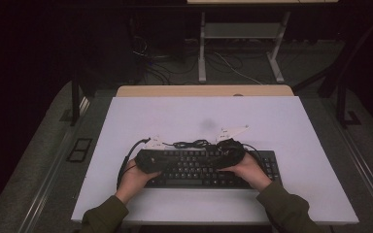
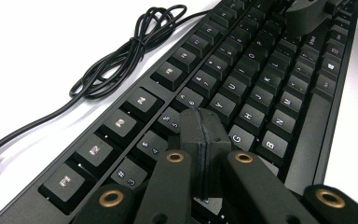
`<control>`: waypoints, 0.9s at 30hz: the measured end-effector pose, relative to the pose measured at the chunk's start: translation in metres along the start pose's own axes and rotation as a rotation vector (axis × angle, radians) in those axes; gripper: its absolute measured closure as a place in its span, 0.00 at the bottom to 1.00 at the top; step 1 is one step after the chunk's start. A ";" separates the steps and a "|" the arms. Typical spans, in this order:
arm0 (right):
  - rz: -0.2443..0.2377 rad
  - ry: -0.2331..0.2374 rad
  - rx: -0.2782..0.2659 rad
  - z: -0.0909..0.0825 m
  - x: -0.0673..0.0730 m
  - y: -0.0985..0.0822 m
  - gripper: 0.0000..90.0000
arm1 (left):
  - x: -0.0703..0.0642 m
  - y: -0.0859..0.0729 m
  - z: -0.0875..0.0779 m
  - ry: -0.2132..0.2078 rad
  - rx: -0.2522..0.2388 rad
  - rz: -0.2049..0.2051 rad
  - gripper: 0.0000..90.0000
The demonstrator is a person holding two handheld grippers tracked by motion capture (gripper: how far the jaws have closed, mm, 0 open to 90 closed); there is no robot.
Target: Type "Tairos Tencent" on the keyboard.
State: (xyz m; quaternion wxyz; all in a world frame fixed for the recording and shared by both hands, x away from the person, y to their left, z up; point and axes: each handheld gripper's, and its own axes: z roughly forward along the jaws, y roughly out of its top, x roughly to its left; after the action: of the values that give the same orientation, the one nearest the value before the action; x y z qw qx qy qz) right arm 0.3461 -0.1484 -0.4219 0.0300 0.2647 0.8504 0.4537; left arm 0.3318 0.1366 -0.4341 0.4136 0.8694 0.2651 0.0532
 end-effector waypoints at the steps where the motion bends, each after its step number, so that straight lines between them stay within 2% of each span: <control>1: -0.001 0.000 0.001 0.000 0.000 0.000 0.41 | 0.000 0.000 0.000 0.000 0.001 0.001 0.99; 13: 0.003 -0.001 -0.001 0.000 0.000 0.000 0.41 | 0.000 0.000 0.002 -0.003 0.009 0.001 0.99; 27: 0.004 -0.002 -0.003 -0.001 0.000 0.001 0.41 | -0.002 0.003 -0.006 -0.005 -0.029 -0.007 0.99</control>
State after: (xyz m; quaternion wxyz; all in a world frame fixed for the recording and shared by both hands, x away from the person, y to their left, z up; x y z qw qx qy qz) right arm 0.3463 -0.1492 -0.4207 0.0304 0.2667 0.8491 0.4548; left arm 0.3295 0.1388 -0.4278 0.4271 0.8625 0.2662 0.0532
